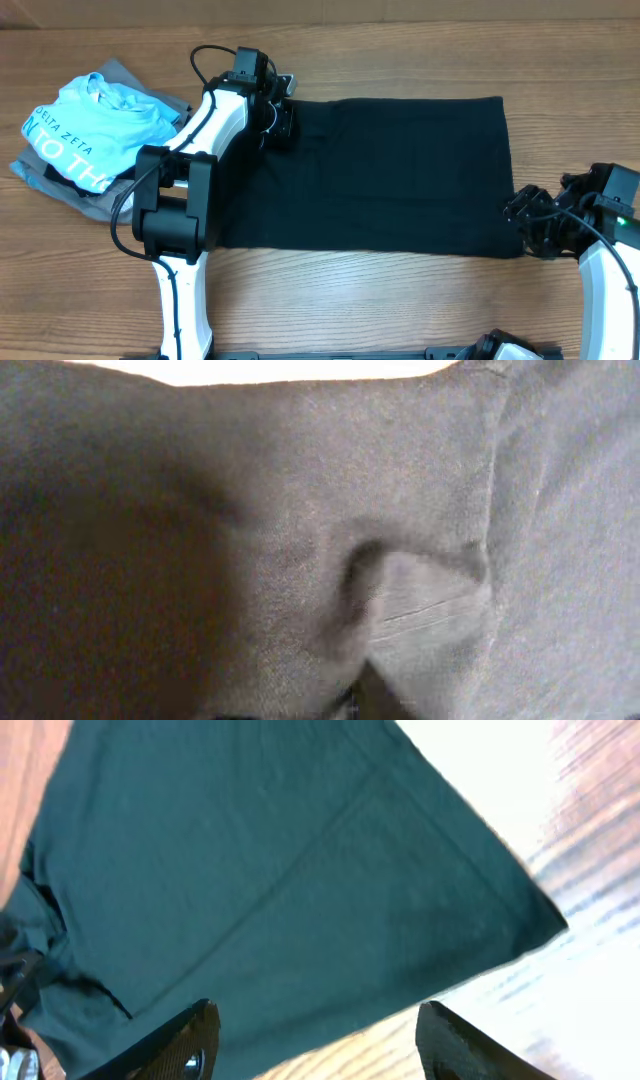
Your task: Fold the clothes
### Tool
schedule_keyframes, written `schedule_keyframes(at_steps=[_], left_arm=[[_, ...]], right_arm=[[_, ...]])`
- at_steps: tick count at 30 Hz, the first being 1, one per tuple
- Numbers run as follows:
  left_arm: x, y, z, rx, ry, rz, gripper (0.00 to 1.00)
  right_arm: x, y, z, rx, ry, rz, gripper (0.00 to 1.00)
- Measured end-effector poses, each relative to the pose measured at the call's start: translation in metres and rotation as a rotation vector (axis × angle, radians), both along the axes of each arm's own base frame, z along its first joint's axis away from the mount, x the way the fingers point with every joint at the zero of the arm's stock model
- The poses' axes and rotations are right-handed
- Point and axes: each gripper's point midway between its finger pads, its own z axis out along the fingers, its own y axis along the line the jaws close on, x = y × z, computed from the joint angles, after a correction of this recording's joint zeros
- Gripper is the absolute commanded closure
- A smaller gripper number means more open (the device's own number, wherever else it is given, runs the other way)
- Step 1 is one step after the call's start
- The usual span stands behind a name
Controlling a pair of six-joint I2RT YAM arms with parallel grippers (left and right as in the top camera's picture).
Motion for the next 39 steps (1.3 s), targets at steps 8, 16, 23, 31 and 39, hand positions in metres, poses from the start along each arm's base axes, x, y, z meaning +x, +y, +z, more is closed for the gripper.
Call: schedule_keyframes(at_steps=[8, 16, 23, 31, 39], left_arm=[[0.007, -0.003, 0.037, -0.021, -0.038, 0.010, 0.96], [-0.002, -0.001, 0.100, -0.032, -0.106, 0.011, 0.96], [-0.020, 0.005, 0.095, -0.005, -0.029, 0.016, 0.96], [-0.027, 0.011, 0.090, 0.032, 0.008, 0.025, 0.96], [-0.029, 0.013, 0.089, 0.041, 0.014, 0.028, 0.96]], right_arm=[[0.039, -0.018, 0.020, -0.086, -0.182, 0.000, 0.34], [0.099, -0.046, 0.016, -0.136, -0.330, -0.029, 0.37], [0.142, -0.056, -0.048, -0.030, -0.255, -0.029, 0.30], [0.220, -0.063, -0.049, -0.049, -0.242, 0.093, 0.22], [0.269, -0.058, -0.075, -0.138, -0.308, 0.158, 0.22]])
